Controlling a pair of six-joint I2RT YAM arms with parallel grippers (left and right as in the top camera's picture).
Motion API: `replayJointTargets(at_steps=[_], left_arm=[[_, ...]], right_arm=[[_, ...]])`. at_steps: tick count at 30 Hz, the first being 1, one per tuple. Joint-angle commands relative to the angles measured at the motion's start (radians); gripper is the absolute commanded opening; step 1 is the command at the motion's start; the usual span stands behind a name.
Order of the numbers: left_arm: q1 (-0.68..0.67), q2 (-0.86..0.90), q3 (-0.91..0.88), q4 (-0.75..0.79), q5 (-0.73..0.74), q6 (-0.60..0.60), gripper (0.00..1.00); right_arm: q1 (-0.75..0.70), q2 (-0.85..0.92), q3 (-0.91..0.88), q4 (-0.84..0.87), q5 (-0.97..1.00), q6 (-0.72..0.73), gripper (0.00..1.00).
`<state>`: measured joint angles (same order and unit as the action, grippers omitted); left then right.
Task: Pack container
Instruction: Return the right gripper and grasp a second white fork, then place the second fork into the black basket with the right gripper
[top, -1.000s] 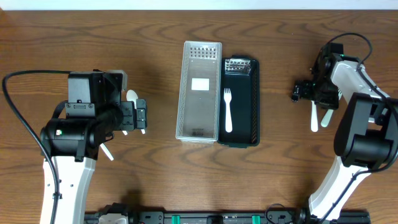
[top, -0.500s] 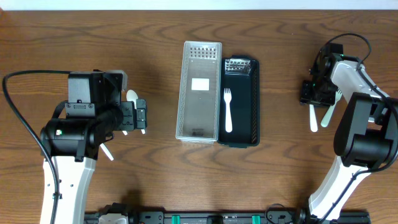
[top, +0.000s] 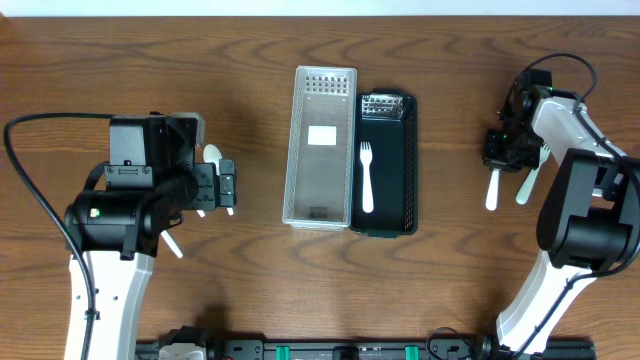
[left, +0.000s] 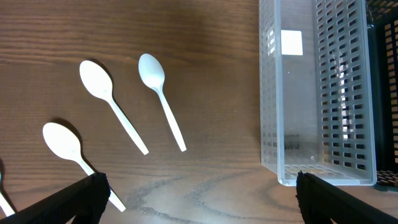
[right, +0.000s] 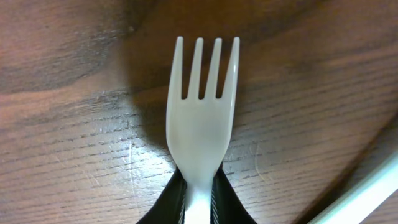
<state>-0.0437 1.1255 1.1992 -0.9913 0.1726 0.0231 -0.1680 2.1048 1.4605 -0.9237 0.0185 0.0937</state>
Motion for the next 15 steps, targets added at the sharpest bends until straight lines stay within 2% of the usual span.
replayJointTargets(at_steps=[1, 8, 15], left_arm=[[0.004, -0.003, 0.023, -0.004, -0.013, 0.003, 0.98], [0.004, -0.003, 0.022, -0.003, -0.013, 0.003, 0.98], [0.004, -0.003, 0.022, -0.003, -0.013, 0.003, 0.98]], right_arm=[[0.005, 0.034, 0.001, -0.005, -0.010, 0.006, 0.01], [0.087, -0.093, 0.132, -0.142, -0.069, 0.010, 0.01], [0.303, -0.321, 0.315, -0.204, -0.083, 0.114, 0.01]])
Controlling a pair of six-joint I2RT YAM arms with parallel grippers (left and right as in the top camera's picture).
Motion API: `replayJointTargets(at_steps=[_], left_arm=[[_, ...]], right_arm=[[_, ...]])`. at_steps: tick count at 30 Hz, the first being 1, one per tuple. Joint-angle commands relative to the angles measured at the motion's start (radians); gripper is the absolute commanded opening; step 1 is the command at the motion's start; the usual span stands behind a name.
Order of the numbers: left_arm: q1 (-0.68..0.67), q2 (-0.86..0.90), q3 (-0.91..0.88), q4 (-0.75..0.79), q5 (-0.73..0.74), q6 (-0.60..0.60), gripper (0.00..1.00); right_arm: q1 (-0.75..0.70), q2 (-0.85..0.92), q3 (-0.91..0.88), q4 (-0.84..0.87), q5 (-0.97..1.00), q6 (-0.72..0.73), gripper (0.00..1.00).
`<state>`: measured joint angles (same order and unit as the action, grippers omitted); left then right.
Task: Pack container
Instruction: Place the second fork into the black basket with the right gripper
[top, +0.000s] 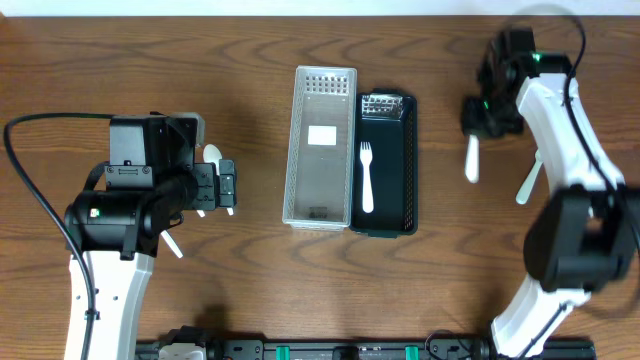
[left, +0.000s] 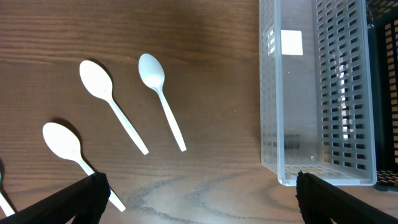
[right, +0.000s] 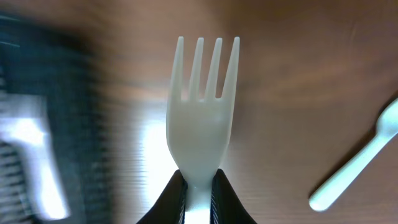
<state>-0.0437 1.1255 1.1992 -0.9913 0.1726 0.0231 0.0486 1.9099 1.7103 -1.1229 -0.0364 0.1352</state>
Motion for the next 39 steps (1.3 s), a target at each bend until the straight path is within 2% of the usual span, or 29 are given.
replayJointTargets(at_steps=[1, 7, 19, 21, 24, 26, 32, 34, 39], left_arm=[[0.004, -0.003, 0.023, -0.003, -0.013, 0.003, 0.98], [0.004, -0.003, 0.023, -0.003, -0.013, 0.003, 0.98], [0.004, -0.003, 0.023, -0.011, -0.013, 0.003, 0.98], [0.004, -0.003, 0.023, -0.011, -0.013, 0.003, 0.98], [0.004, -0.003, 0.023, -0.011, -0.013, 0.003, 0.98], [0.004, -0.003, 0.023, -0.011, -0.013, 0.003, 0.98], [0.004, -0.003, 0.023, -0.012, -0.013, 0.003, 0.98], [0.004, -0.003, 0.023, -0.015, -0.013, 0.003, 0.98], [0.004, -0.003, 0.022, -0.018, -0.013, 0.003, 0.98]], right_arm=[[0.119, -0.146, 0.069, 0.005, -0.028, 0.090, 0.01], [0.279, -0.150, 0.058, 0.042, -0.022, 0.181, 0.01], [0.364, 0.159, -0.055, 0.100, -0.024, 0.174, 0.02], [0.371, 0.180, -0.055, 0.102, -0.024, 0.166, 0.08], [0.378, 0.175, -0.049, 0.110, -0.024, 0.163, 0.53], [0.378, 0.158, -0.024, 0.098, -0.023, 0.140, 0.57], [0.311, 0.032, 0.119, 0.015, 0.036, 0.129, 0.56], [0.255, -0.030, 0.160, -0.013, 0.078, 0.129, 0.56], [0.055, -0.144, 0.174, -0.071, 0.177, 0.129, 0.65]])
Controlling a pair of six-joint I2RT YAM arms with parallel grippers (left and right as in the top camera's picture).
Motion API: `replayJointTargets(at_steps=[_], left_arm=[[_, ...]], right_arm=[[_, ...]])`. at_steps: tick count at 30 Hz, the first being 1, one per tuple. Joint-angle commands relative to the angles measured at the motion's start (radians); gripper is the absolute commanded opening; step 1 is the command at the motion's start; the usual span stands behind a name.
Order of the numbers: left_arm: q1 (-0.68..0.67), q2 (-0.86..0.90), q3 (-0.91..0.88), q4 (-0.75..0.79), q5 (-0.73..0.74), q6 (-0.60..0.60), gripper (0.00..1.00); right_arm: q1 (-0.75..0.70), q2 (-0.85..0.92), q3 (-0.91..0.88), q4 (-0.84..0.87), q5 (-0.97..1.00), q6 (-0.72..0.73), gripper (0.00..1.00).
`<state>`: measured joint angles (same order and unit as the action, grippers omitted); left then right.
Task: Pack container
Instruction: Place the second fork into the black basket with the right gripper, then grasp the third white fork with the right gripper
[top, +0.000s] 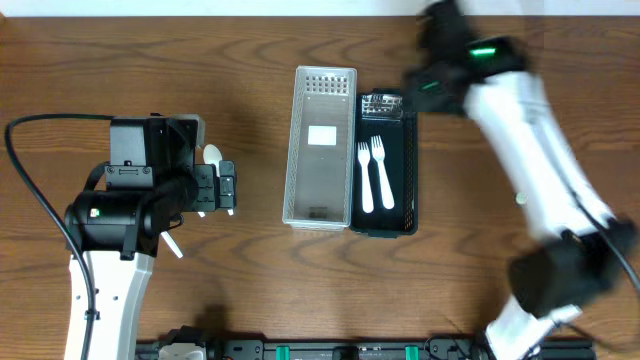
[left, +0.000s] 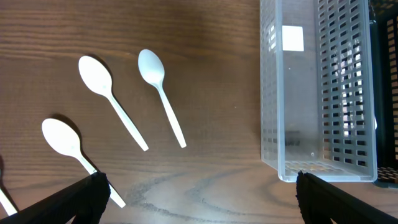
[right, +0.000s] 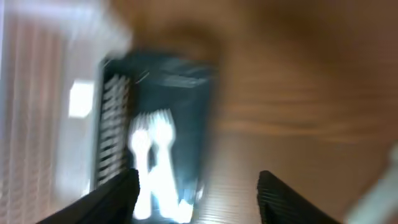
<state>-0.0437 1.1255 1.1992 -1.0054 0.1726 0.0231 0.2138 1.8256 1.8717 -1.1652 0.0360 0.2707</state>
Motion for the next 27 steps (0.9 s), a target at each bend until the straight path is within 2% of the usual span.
replayJointTargets(at_steps=[1, 6, 10, 18, 27], left_arm=[[0.004, -0.003, 0.023, -0.004, -0.013, 0.003, 0.98], [0.004, -0.003, 0.023, -0.005, -0.012, 0.003, 0.98], [0.004, -0.003, 0.023, -0.004, -0.012, 0.003, 0.98], [0.004, -0.003, 0.023, -0.008, -0.012, 0.003, 0.98], [0.004, -0.003, 0.023, -0.018, -0.012, 0.003, 0.98]], right_arm=[[-0.153, -0.063, 0.012, -0.040, 0.118, -0.006, 0.66], [-0.366, -0.034, -0.050, -0.045, 0.106, -0.006, 0.75], [-0.452, 0.014, -0.150, 0.007, 0.090, -0.006, 0.76], [-0.519, 0.126, -0.345, 0.154, 0.050, -0.016, 0.80], [-0.553, 0.244, -0.363, 0.190, -0.013, -0.050, 0.80]])
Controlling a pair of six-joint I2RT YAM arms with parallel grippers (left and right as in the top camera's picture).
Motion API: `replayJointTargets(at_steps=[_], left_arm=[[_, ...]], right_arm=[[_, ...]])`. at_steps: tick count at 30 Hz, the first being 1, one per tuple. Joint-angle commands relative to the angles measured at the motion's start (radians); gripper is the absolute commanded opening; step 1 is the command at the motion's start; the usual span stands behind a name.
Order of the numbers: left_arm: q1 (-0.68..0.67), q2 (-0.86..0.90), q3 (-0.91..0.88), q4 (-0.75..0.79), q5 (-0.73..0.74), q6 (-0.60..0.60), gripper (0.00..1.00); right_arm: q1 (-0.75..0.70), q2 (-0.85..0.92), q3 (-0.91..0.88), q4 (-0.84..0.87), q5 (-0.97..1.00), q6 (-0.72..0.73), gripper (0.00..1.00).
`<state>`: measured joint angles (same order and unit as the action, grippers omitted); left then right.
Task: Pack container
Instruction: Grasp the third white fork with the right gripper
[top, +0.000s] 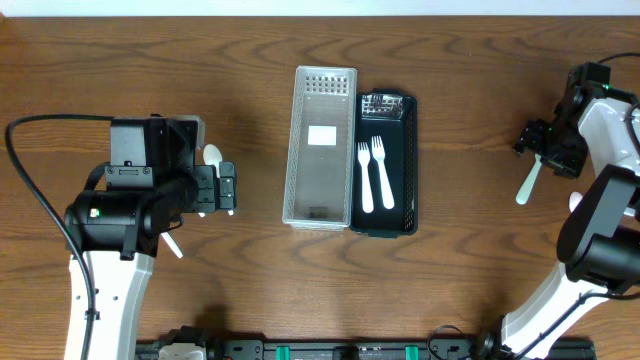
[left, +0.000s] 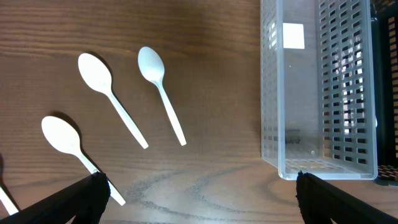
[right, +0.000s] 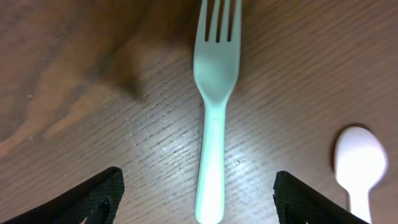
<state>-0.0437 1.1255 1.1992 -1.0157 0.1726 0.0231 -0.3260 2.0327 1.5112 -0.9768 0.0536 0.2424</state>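
Observation:
A clear perforated container (top: 320, 180) stands mid-table with a black tray (top: 406, 170) against its right side. Two white forks (top: 365, 177) (top: 381, 175) lie side by side in the black tray. My right gripper (top: 548, 145) is open at the table's right edge, just above a third white fork (right: 214, 93) lying on the wood; its handle sits between the spread fingertips (right: 93, 199). My left gripper (left: 199, 202) is open, hanging over the wood left of the clear container (left: 317, 93), near three white spoons (left: 99, 74) (left: 155, 68) (left: 62, 140).
A white spoon bowl (right: 360, 155) lies on the wood just right of the fork under my right gripper. In the overhead view one spoon (top: 212, 153) peeks out beside the left arm; the others are hidden under it.
My right gripper was open over the black tray with two forks in it. Now it is back at the table's right edge, open over another fork. The left arm has not moved.
My right gripper was shut on a fork at the table's right side, with one fork in the black tray. Then it held that fork in the air nearer the tray. Later the fork lay beside the first, and the gripper now hangs open over a third.

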Motion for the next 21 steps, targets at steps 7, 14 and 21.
replayJointTargets(at_steps=[7, 14, 21], left_arm=[[0.004, -0.003, 0.023, -0.017, -0.013, 0.003, 0.98], [0.004, -0.003, 0.022, -0.016, -0.013, 0.003, 0.98], [0.004, -0.003, 0.023, -0.016, -0.013, 0.003, 0.98]], right_arm=[[-0.014, 0.098, -0.003, 0.020, -0.037, -0.023, 0.80], [-0.014, 0.128, -0.003, 0.025, -0.055, -0.023, 0.77], [-0.015, 0.128, -0.003, 0.032, -0.055, -0.022, 0.57]])
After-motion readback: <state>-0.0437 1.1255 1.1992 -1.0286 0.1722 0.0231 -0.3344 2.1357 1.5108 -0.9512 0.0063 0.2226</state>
